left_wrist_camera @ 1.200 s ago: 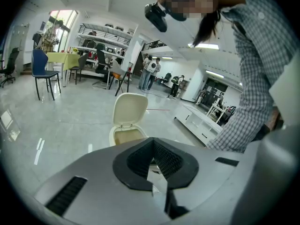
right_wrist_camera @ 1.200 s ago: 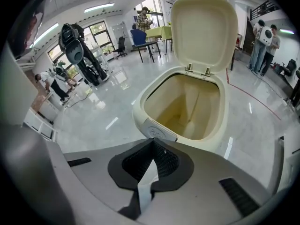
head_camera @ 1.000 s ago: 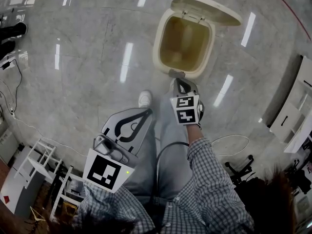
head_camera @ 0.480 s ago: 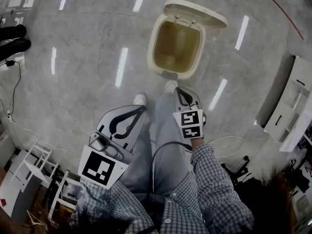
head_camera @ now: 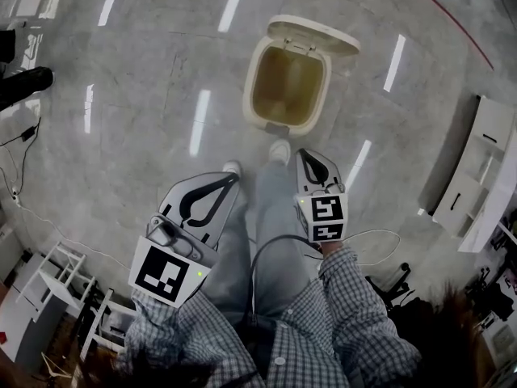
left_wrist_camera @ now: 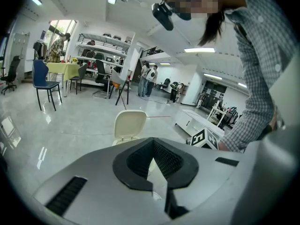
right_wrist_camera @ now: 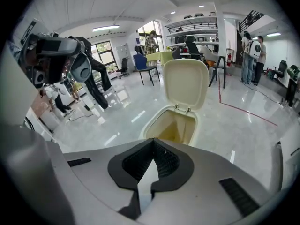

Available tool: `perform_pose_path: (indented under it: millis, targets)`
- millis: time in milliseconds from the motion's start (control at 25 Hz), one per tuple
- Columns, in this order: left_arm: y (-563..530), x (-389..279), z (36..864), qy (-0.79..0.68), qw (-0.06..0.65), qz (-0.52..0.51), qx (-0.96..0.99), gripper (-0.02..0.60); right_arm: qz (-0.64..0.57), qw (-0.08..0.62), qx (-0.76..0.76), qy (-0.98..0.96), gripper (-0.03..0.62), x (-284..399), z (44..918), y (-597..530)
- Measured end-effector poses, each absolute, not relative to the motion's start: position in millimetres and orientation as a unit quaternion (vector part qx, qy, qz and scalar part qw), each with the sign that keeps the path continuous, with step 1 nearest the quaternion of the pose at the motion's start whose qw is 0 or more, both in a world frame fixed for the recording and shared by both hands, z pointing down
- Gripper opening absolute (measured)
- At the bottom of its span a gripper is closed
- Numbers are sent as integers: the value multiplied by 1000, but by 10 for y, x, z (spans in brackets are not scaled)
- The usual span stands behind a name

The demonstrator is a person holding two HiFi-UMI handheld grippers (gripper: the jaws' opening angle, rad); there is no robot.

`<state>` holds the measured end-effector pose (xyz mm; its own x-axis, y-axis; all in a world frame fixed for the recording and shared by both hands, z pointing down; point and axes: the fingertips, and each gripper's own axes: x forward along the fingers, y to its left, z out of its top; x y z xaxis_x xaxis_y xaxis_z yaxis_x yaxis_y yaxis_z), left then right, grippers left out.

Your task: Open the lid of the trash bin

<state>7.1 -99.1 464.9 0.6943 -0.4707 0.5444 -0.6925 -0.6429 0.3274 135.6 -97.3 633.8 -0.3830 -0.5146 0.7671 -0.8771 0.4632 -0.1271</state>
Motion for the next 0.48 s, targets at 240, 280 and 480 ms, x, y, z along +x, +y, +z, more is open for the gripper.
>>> perform_pose_path:
  millis: [240, 280, 480]
  targets:
    - [-1029, 65, 4458, -333, 255, 201, 885, 6, 259, 326, 448, -791, 20, 1403, 6013, -980]
    - [-1039, 57, 4426, -334, 254, 199, 886, 6, 258, 326, 449, -791, 20, 1410, 5968, -971]
    - [-1077, 35, 4247, -338, 249, 192, 887, 6, 256, 322, 457, -788, 20, 1457, 5715, -938]
